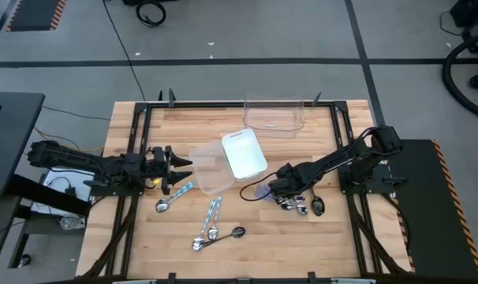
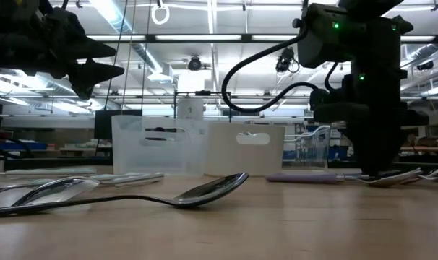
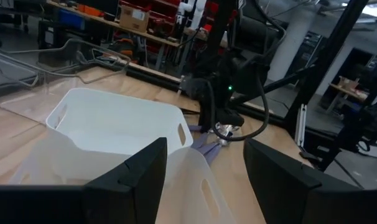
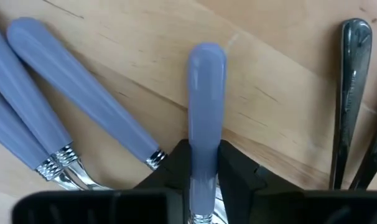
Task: Sort silverware by color (type)
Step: Put the purple spoon into the white bin
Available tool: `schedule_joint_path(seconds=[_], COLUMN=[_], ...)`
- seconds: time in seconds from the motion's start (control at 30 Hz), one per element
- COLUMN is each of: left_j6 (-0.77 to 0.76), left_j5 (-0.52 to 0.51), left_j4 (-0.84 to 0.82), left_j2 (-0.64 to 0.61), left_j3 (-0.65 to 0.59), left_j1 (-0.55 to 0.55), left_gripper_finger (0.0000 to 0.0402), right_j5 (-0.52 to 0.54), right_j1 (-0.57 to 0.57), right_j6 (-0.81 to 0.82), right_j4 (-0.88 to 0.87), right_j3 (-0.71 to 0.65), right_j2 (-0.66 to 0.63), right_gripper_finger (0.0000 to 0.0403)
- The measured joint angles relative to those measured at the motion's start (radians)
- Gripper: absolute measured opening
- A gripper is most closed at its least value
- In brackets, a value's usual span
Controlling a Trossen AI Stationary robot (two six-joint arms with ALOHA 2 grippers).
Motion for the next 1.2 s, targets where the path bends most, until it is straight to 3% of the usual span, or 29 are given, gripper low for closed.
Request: schedule_joint_path(seconds=[0.6, 1.0, 1.2], left_j6=[-0.004, -0.063, -0.14], left_j5=[0.0, -0.003, -0.002], left_j4=[-0.087, -0.088, -0.097], left_j2=[0.0, 0.0, 0.0], left_j3=[0.0, 0.0, 0.0], left_j1=[0.0, 0.0, 0.0], left_gripper_finger=[0.022, 0.022, 0.022], right_j5=[0.121, 0.253, 0.26], right_j1=[-0.004, -0.115, -0.197], right_j6=[-0.133, -0.443, -0.69], right_j4=[-0.081, -0.137, 0.043], right_j3=[0.07, 0.291, 0.341], right_j2=[-0.144, -0.172, -0.169], right_gripper_finger=[0.0061, 0.0073, 0.0074])
